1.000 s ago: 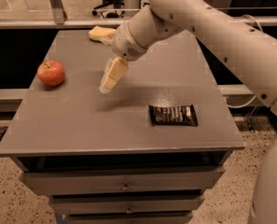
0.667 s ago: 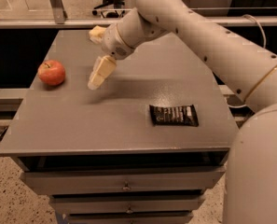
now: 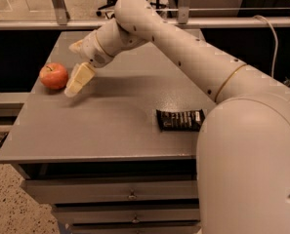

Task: Pick apple

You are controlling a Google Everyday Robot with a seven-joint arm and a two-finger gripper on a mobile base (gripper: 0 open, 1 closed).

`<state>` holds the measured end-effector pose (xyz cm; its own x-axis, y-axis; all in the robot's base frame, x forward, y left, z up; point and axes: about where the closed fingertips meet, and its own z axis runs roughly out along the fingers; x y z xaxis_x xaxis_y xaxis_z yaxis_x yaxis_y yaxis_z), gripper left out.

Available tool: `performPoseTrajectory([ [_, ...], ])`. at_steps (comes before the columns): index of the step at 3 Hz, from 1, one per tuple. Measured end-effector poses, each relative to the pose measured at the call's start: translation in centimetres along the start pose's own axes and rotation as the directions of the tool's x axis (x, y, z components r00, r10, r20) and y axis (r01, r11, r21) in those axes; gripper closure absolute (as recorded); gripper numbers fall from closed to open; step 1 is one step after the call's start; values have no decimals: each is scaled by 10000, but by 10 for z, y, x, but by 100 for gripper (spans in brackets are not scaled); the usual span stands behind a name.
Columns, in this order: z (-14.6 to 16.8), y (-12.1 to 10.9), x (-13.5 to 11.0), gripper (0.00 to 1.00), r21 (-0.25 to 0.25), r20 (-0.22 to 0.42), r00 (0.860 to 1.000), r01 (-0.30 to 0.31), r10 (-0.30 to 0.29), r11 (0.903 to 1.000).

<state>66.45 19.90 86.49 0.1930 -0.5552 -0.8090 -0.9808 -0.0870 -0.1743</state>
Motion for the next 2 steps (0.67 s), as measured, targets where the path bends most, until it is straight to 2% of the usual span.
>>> performPoseTrajectory([
  [1, 26, 3, -8, 0, -313, 265, 9995, -136, 144, 9994],
  [2, 44, 7, -14, 16, -505, 418, 9987, -279, 300, 9983],
])
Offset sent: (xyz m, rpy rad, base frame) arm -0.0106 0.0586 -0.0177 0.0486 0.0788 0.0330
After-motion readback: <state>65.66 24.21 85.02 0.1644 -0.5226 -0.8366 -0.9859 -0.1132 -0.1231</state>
